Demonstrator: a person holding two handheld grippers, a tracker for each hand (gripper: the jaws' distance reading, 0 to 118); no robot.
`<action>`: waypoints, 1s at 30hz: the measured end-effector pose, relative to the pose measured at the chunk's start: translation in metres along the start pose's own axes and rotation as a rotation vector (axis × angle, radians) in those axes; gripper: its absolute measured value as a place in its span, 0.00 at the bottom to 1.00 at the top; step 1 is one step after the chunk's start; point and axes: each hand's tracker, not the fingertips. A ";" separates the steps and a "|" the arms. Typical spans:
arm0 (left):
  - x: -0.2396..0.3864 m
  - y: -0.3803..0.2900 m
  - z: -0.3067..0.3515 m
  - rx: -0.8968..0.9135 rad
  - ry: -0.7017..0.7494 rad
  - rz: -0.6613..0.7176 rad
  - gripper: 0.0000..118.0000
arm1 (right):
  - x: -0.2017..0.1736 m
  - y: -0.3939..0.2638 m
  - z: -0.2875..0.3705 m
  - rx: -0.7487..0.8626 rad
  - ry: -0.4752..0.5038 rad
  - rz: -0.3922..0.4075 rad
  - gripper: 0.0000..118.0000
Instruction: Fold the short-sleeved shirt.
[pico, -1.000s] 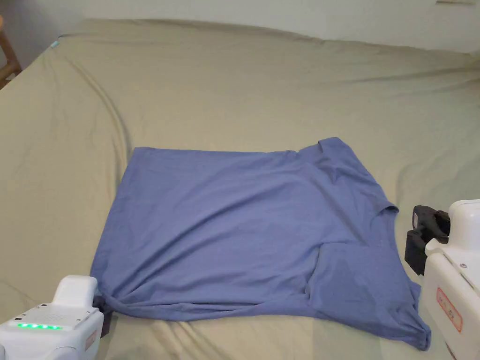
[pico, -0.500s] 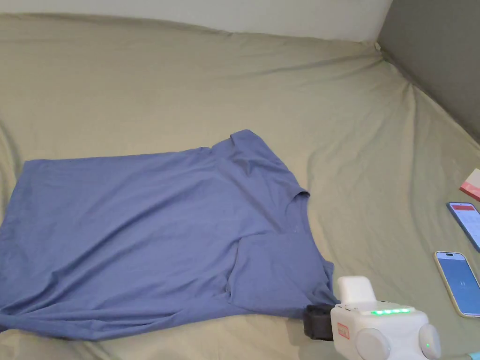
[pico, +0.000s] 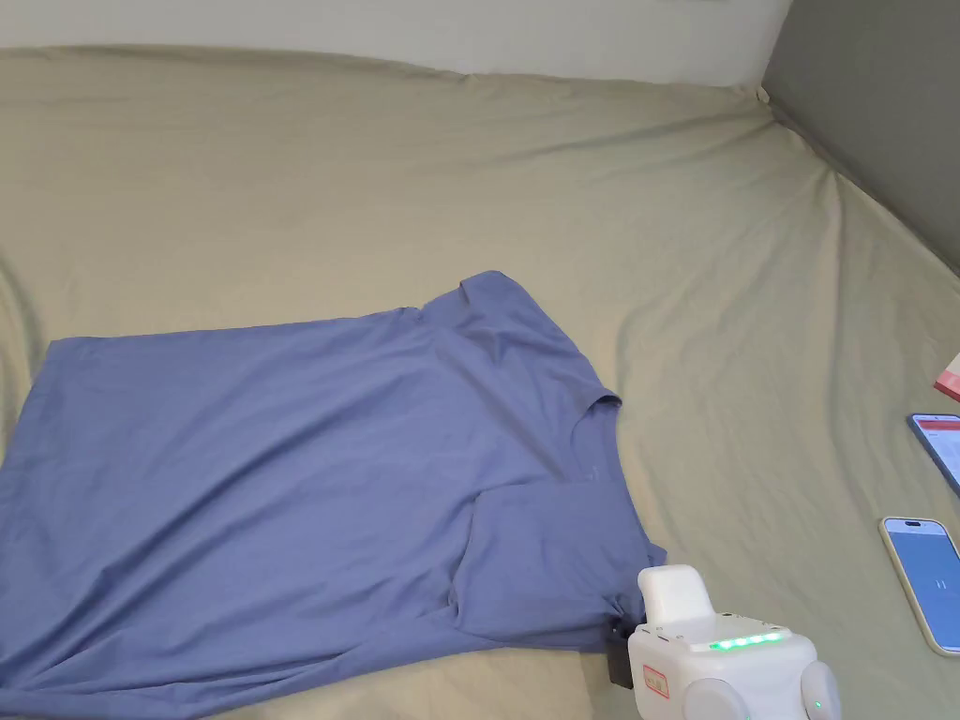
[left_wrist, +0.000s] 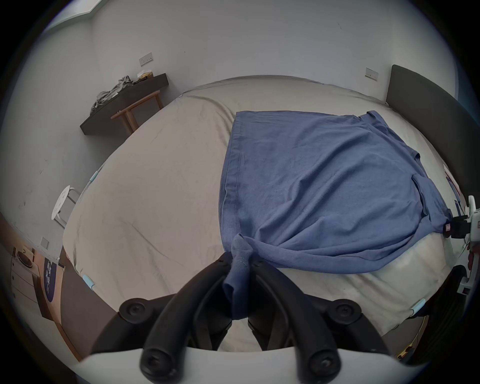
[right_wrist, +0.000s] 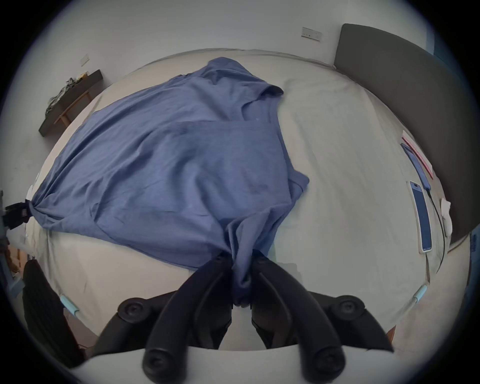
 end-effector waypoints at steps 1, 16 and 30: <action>-0.002 0.001 0.001 0.005 -0.001 0.004 0.06 | 0.002 0.001 0.005 0.009 0.006 -0.005 0.08; -0.018 0.058 0.007 0.190 -0.054 0.169 0.06 | 0.020 0.072 0.066 0.196 0.084 -0.106 0.08; 0.003 0.131 -0.133 -0.030 -0.001 0.060 0.06 | 0.016 0.185 -0.077 -0.064 0.015 -0.128 0.08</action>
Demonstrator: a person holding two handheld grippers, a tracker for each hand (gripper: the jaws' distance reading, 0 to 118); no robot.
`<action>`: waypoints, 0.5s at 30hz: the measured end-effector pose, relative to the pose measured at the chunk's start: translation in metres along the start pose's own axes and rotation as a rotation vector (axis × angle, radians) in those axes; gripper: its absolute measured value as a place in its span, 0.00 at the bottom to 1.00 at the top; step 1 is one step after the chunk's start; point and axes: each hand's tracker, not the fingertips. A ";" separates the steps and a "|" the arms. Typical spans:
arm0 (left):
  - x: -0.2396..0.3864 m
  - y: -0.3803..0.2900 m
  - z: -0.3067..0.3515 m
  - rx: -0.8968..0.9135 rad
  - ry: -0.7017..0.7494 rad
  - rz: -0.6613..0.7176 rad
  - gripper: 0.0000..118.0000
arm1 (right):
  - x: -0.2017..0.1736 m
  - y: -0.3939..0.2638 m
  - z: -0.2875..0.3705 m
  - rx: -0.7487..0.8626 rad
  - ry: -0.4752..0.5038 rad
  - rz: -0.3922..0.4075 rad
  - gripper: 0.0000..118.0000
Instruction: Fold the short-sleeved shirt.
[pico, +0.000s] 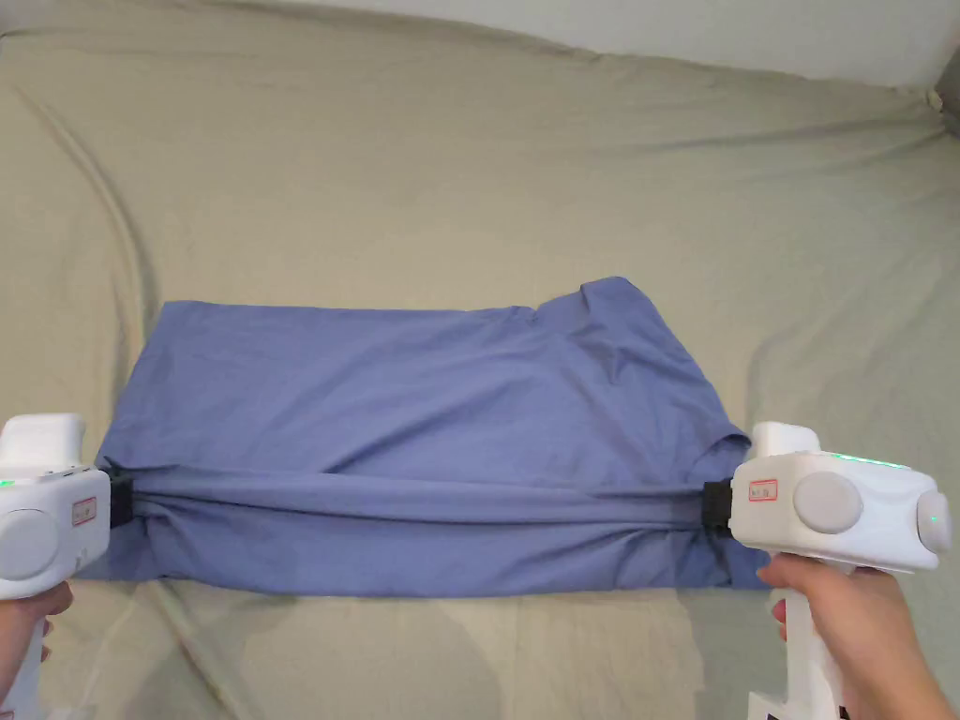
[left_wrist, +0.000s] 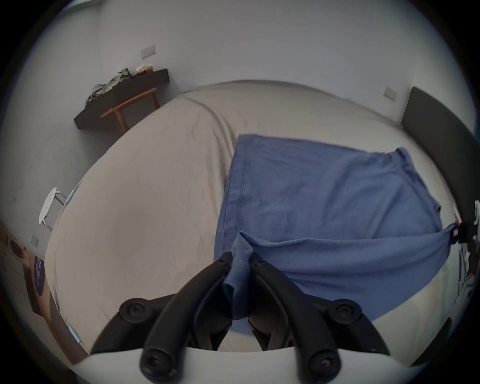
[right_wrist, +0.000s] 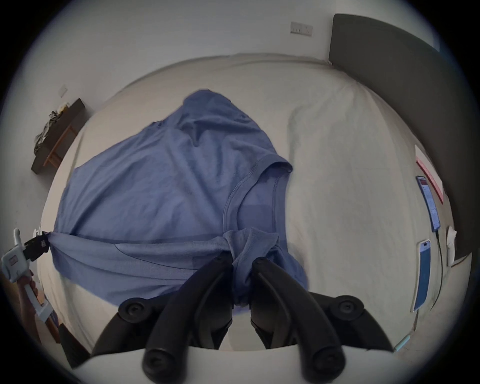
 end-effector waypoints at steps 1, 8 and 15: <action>0.002 0.001 -0.007 -0.015 0.007 -0.018 0.06 | -0.002 0.005 -0.009 -0.012 -0.005 0.003 0.08; 0.009 0.003 -0.034 -0.066 0.008 -0.055 0.06 | 0.001 0.015 -0.043 -0.058 -0.013 0.007 0.09; 0.010 0.020 -0.013 0.000 0.045 -0.187 0.83 | 0.012 0.023 -0.018 0.135 -0.196 0.076 0.96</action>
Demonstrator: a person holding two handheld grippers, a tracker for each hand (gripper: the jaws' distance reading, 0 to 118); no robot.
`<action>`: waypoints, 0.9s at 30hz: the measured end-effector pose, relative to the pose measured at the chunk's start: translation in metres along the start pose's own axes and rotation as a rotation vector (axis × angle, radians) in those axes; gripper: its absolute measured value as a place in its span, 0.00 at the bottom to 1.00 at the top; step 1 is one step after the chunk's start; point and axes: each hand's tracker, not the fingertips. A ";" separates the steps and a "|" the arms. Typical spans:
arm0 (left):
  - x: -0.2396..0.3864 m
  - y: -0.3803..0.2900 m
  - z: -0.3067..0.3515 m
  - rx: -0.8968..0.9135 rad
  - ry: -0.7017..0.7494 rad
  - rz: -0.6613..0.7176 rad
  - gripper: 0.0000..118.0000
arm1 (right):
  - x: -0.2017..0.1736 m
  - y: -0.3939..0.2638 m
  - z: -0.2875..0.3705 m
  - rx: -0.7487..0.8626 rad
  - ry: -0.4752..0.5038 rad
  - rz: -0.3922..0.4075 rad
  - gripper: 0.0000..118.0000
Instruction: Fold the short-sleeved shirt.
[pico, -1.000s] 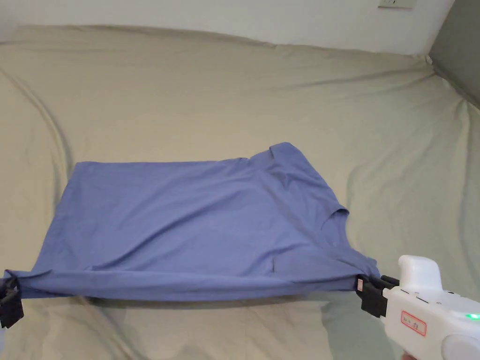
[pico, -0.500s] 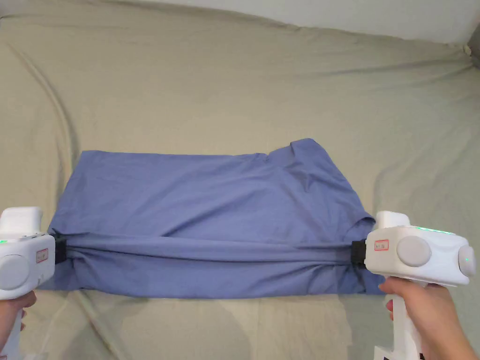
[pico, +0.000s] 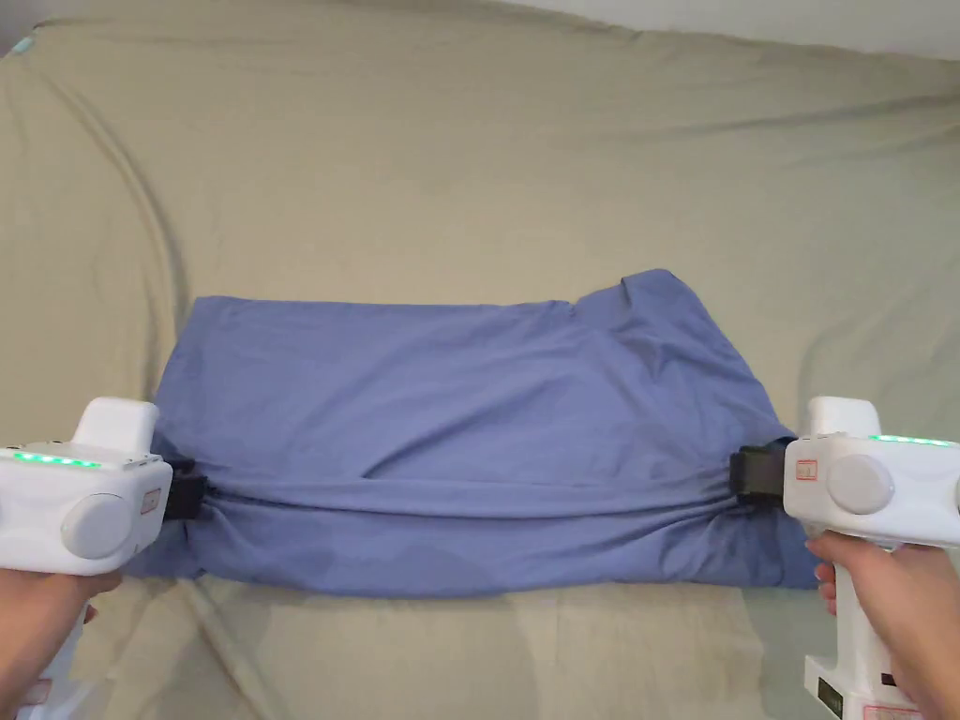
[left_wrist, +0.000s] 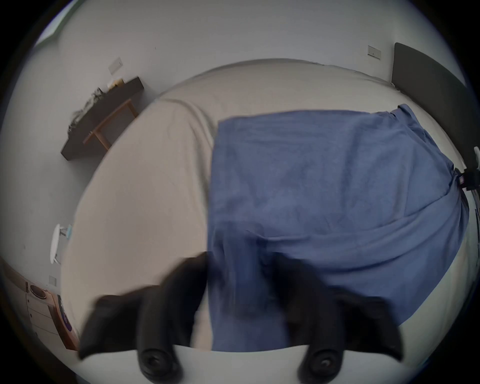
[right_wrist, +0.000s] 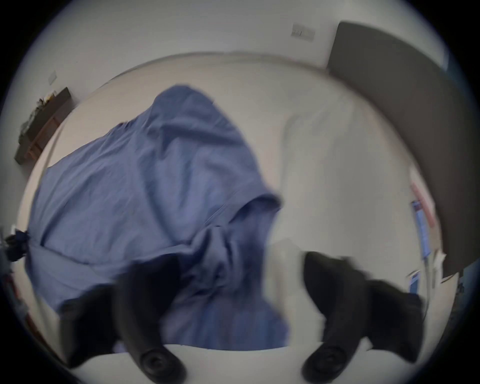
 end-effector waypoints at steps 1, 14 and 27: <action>-0.004 0.004 0.014 0.063 0.001 0.049 0.93 | 0.006 0.003 0.019 0.085 0.022 -0.042 0.94; 0.004 0.025 0.219 0.660 -0.082 0.205 0.89 | -0.062 -0.003 0.243 0.678 0.172 0.119 0.86; 0.041 0.004 0.224 0.648 -0.024 0.053 0.00 | -0.108 -0.037 0.267 0.698 0.219 0.266 0.00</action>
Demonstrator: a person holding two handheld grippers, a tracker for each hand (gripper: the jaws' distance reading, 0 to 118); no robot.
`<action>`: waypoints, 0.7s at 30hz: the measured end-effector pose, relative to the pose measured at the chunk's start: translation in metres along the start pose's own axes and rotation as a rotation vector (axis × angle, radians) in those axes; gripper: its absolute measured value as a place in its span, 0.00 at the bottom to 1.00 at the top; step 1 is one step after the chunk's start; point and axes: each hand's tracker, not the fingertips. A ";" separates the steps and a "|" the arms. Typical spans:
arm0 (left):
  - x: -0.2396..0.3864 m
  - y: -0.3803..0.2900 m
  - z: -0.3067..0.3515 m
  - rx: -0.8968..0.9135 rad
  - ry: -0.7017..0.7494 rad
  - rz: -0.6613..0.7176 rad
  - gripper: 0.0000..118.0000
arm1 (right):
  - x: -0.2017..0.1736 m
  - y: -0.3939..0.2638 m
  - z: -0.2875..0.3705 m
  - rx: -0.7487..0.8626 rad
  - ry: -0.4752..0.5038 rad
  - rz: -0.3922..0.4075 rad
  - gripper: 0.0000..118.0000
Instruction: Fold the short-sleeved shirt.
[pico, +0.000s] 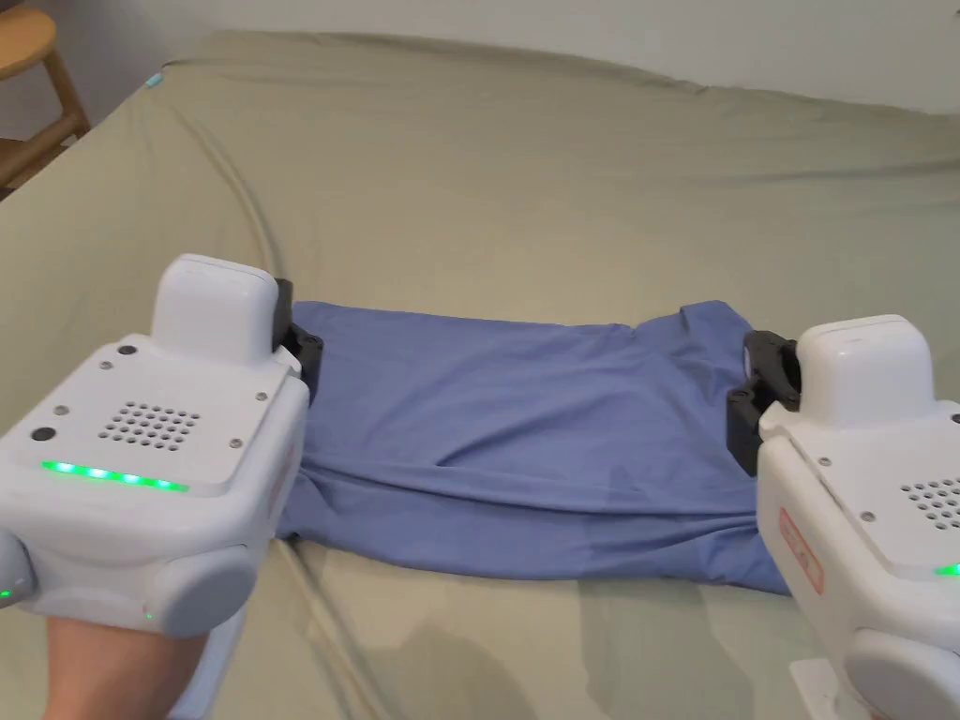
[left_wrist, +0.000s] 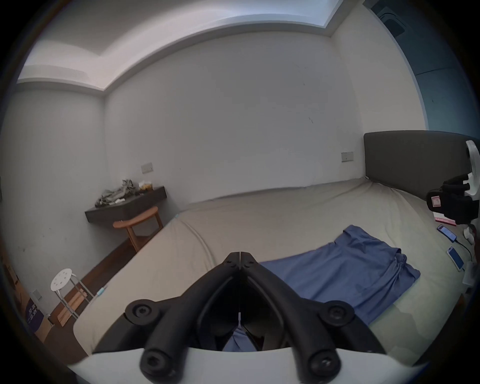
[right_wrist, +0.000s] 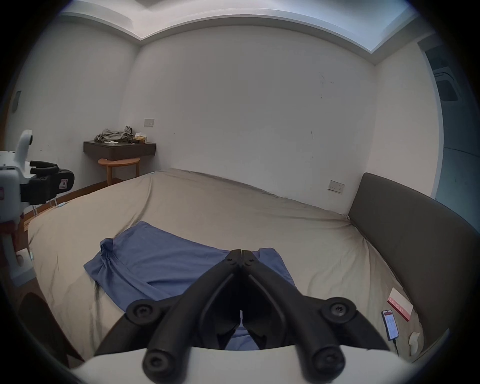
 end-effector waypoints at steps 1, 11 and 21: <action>-0.001 -0.006 -0.005 -0.034 0.001 -0.001 0.00 | 0.001 -0.001 0.000 -0.005 -0.003 0.001 0.00; -0.033 -0.131 -0.089 -0.545 0.038 0.018 0.02 | 0.029 -0.023 -0.008 -0.090 -0.034 -0.026 0.00; -0.080 -0.192 -0.147 -0.724 0.152 0.230 0.93 | 0.052 -0.041 -0.013 -0.167 -0.091 -0.018 0.00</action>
